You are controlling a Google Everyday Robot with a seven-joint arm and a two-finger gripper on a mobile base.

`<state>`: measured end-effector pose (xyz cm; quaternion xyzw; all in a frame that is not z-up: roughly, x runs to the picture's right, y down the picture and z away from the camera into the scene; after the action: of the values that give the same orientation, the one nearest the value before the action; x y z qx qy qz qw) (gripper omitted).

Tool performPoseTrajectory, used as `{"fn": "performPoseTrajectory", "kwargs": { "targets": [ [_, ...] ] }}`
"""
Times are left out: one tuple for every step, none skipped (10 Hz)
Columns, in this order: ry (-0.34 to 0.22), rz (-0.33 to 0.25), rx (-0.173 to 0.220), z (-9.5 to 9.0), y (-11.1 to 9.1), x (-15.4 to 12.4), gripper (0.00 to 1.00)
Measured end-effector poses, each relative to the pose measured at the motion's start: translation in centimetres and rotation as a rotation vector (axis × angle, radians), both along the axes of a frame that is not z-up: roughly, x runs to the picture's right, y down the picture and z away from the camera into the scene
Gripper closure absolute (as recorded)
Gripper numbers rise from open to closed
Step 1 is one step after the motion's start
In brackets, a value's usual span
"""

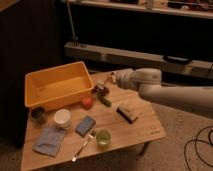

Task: Place brush in table surface

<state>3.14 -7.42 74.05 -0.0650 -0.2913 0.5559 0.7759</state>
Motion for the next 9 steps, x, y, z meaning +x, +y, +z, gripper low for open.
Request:
{"fn": "performPoseTrajectory", "kwargs": {
  "targets": [
    [-0.001,-0.001,0.000,0.0,0.0,0.0,0.75],
    [0.010,-0.001,-0.006,0.1,0.2,0.1,0.63],
    [0.057,0.016,-0.035,0.7,0.4,1.1,0.53],
    [0.104,0.032,-0.066,1.3,0.8,1.9,0.45],
    [0.185,0.059,-0.119,2.3,1.4,3.2,0.31],
    [0.233,0.075,-0.147,2.8,1.7,4.2,0.24],
    [0.275,0.089,-0.171,3.3,2.0,5.2,0.21],
    [0.327,0.112,-0.207,4.0,2.5,6.3,0.20],
    [0.385,0.135,-0.243,4.8,2.9,7.8,0.20]
  ]
}}
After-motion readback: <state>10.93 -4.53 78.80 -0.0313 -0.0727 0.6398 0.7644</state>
